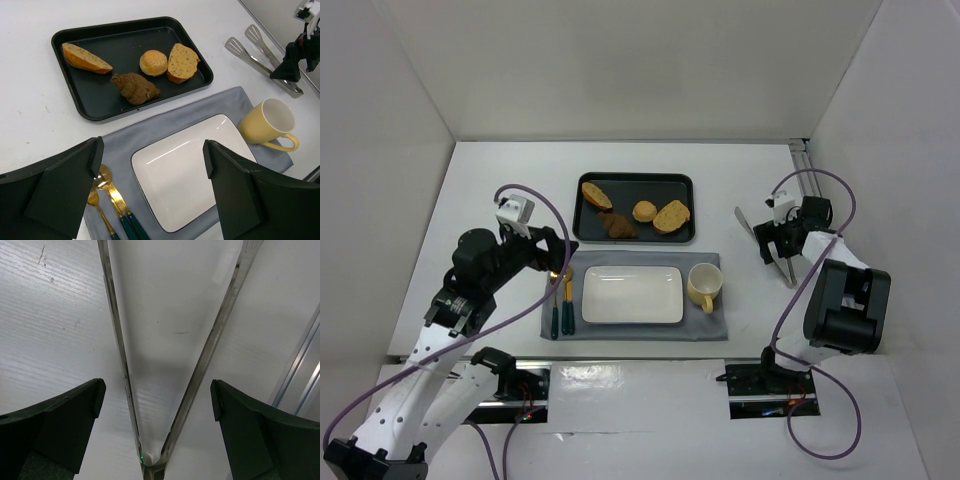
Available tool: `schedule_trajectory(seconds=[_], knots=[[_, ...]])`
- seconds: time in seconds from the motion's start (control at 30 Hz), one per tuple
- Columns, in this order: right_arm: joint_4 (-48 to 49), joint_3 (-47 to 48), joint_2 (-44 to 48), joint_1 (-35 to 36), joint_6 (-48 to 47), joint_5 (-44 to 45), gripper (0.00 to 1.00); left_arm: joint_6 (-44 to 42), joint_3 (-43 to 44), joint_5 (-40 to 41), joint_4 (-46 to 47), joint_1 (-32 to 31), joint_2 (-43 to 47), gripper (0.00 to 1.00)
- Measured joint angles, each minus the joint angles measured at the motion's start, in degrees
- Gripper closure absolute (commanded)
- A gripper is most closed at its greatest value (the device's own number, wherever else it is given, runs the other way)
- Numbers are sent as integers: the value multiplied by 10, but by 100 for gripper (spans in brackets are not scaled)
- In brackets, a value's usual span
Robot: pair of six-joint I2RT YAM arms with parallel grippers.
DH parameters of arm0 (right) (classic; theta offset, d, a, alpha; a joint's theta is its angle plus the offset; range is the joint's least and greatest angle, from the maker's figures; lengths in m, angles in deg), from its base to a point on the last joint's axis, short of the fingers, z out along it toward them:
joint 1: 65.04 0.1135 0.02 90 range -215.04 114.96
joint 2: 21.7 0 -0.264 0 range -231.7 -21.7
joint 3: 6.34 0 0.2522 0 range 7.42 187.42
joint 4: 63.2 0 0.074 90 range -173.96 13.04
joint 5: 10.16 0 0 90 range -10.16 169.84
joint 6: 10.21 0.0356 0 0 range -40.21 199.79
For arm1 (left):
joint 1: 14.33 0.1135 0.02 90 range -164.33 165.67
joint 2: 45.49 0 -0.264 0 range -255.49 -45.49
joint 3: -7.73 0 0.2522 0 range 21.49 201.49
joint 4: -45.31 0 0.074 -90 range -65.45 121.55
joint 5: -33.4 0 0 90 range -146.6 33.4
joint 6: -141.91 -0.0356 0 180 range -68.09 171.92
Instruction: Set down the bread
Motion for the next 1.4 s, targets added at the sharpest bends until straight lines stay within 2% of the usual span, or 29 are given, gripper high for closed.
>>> schedule_trajectory(seconds=[0.5,0.6,0.83,0.87,0.9,1.03,1.23,1.4], knots=[[9,0,-57,-20,-8,-25,1,0,0,-10,-2,0,-2,0],[9,3,-65,-30,-9,-41,8,0,0,-10,-2,0,-2,0],[2,34,-96,-57,-22,-77,33,0,0,-10,-2,0,-2,0],[1,38,-99,-64,-24,-83,38,0,0,-10,-2,0,-2,0],[0,41,-103,-72,-27,-90,47,0,0,-10,-2,0,-2,0],[-13,51,-111,-104,-40,-118,65,0,0,-10,-2,0,-2,0],[-57,63,-113,-134,-56,-155,77,0,0,-9,-2,0,-2,0],[-100,72,-84,-137,-65,-193,77,0,0,-9,-2,0,-2,0]])
